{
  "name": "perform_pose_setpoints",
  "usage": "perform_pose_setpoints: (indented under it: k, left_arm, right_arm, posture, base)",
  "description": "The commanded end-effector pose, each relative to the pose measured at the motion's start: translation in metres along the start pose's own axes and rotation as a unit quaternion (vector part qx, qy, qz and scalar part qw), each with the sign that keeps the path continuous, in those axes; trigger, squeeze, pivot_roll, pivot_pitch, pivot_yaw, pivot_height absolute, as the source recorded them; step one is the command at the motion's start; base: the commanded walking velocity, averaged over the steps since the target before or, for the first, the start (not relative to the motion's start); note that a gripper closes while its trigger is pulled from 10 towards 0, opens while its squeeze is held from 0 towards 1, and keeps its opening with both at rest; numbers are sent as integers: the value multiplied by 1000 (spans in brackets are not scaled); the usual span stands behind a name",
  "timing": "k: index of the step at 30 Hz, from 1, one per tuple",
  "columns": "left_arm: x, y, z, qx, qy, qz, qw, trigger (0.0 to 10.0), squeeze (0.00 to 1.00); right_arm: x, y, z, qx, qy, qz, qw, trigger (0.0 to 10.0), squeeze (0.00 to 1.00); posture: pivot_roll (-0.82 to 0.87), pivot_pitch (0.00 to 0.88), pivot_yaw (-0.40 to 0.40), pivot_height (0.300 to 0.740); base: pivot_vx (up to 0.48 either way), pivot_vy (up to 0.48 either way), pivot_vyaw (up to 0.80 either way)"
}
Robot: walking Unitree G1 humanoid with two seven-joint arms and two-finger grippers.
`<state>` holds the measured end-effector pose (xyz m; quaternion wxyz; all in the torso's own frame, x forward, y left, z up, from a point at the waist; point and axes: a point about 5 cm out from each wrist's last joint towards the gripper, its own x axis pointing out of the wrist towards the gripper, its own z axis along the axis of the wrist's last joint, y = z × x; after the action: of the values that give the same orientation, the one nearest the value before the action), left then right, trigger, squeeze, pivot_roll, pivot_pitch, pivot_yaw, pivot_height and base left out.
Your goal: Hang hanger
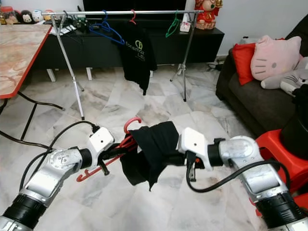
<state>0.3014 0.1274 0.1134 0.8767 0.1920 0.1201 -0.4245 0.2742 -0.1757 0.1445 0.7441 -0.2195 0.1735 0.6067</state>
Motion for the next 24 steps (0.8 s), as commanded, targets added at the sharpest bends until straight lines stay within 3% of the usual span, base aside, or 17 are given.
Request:
perform_pose_setpoints:
  k: [1, 2, 4, 5, 20, 24]
  left_arm:
    - [-3, 5, 12, 6, -28, 5, 1000, 0, 0]
    - [-3, 4, 12, 6, -30, 3, 1000, 0, 0]
    - [-3, 3, 13, 5, -32, 2, 999, 0, 0]
    - [-3, 3, 13, 5, -32, -2, 999, 0, 0]
    - [-2, -4, 13, 1, -35, -33, 999, 0, 0]
    - [-3, -6, 14, -1, -39, -46, 998, 0, 0]
  right_arm:
    - [2, 1, -4, 1, 12, 2, 1000, 10000, 0]
    - [2, 1, -4, 3, 10, 3, 1000, 10000, 314]
    - [3, 1, -3, 5, 7, 4, 1000, 10000, 314]
    - [3, 1, -3, 5, 5, 4, 1000, 10000, 973]
    - [6, 0, -5, 6, 14, 2, 1000, 10000, 1000]
    - [4, -5, -6, -4, 19, -22, 1000, 10000, 1000]
  posture:
    - [-88, 0, -120, 740]
    - [-84, 0, -122, 740]
    - [-84, 0, -122, 740]
    - [-84, 0, -122, 740]
    - [-84, 0, -122, 740]
    - [-84, 0, -122, 740]
  base:
    - [0, 0, 0]
    - [0, 0, 0]
    - [0, 0, 0]
    - [0, 0, 0]
    - [0, 0, 0]
    - [0, 0, 0]
